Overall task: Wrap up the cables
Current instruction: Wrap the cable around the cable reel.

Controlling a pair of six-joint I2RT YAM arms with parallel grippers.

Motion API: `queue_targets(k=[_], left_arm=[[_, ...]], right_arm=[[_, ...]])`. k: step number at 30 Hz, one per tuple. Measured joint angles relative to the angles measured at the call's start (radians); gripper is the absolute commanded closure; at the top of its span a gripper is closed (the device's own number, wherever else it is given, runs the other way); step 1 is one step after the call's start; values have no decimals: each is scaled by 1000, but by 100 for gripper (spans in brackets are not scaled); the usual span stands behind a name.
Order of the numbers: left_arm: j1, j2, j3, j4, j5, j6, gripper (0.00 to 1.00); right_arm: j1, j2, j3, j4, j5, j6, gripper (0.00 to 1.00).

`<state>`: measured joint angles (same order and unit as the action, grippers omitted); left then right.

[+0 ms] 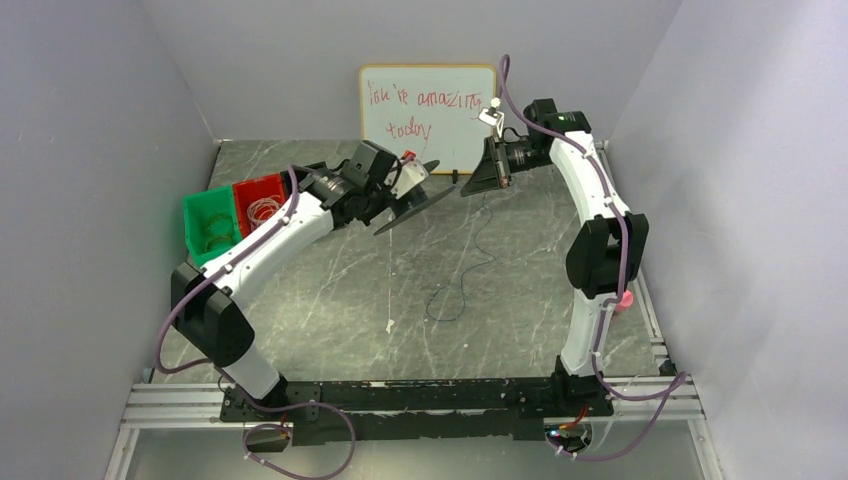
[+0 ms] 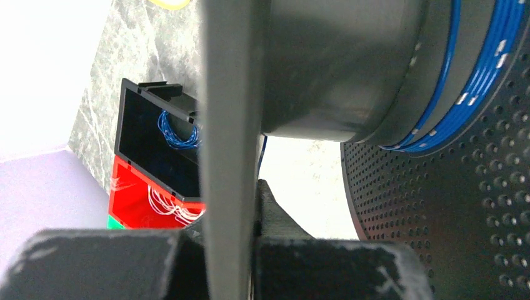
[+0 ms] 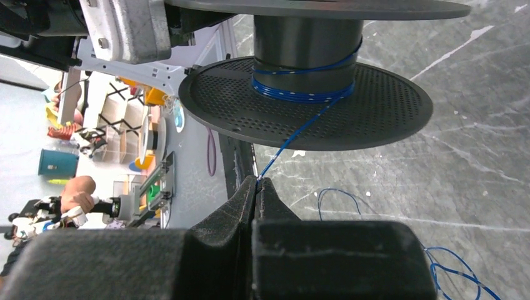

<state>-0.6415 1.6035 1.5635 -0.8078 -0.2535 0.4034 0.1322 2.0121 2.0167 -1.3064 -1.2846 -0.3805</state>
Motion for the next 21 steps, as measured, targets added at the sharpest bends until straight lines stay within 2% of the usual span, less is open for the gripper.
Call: queue_targets(k=[12,21], left_arm=[[-4,56,68,-44,-67,-63,98],[0,107,120,-71,-125,-140,98]], right_arm=[[35,-13,-9,34,-11,0,92],[74,-68,-21,32,-37,2,93]])
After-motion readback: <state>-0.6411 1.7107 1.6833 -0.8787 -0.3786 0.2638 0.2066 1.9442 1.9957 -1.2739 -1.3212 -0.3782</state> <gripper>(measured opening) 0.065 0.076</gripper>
